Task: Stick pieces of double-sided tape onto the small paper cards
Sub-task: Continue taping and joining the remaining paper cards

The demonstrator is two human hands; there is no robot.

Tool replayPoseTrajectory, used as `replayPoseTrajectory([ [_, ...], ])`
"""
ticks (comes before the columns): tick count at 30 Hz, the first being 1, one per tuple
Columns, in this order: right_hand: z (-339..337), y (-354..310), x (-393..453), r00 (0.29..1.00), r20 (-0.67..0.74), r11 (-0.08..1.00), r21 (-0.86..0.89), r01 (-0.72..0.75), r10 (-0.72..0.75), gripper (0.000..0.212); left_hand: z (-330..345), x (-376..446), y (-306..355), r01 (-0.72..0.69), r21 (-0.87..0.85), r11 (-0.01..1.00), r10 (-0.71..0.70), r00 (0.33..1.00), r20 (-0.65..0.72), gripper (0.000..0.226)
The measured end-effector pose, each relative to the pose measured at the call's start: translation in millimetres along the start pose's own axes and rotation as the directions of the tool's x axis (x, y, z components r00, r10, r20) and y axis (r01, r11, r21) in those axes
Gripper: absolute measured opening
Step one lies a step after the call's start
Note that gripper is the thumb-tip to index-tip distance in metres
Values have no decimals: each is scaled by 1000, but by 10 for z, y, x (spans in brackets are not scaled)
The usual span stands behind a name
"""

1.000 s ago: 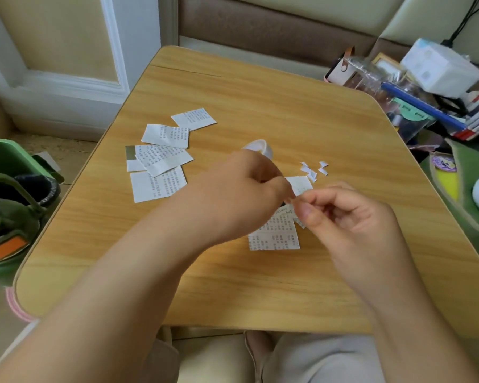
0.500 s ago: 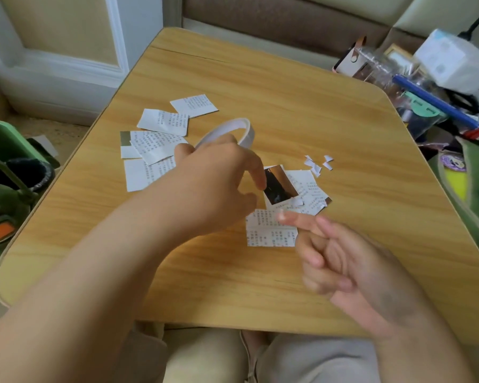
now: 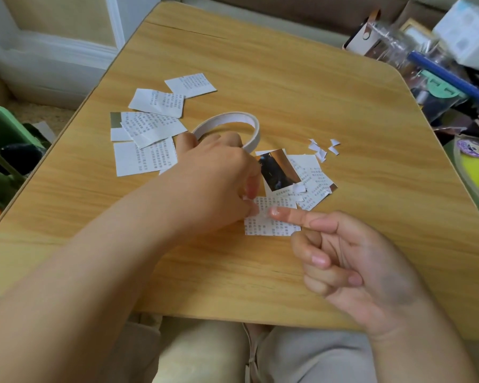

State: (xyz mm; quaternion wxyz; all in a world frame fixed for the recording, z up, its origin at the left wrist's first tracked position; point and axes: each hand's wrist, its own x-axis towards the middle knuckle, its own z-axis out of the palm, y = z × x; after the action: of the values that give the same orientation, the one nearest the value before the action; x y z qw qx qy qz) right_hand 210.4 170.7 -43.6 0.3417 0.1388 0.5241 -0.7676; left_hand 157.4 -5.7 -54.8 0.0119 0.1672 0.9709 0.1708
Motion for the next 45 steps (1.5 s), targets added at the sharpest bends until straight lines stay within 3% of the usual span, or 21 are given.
replayPoseTrajectory([
  [8, 32, 16, 0, 999, -47, 994, -111, 21, -26, 49, 5, 9, 12, 12, 3, 1000, -12, 1000, 12, 19],
  [12, 50, 31, -14, 993, -109, 980, -197, 19, -42, 30, 5, 13, 42, -7, 3, 1000, 7, 1000, 29, 22],
  [19, 71, 43, -18, 985, -154, 969, -242, 37, -77, 31, 30, -6, 68, -4, -1, 1000, 4, 1000, 14, 8],
  [32, 90, 82, -43, 977, -146, 941, -322, 102, -156, 30, 63, 12, 151, 31, 55, 998, -32, 999, 3, 16],
  [38, 93, 92, -102, 979, -136, 947, -304, 104, -151, 33, 73, 8, 157, 16, 38, 999, -16, 1000, -2, 14],
  [45, 124, 98, -152, 989, -105, 976, -204, 79, -102, 36, 62, 28, 150, 23, 47, 999, -24, 999, 22, 29],
])
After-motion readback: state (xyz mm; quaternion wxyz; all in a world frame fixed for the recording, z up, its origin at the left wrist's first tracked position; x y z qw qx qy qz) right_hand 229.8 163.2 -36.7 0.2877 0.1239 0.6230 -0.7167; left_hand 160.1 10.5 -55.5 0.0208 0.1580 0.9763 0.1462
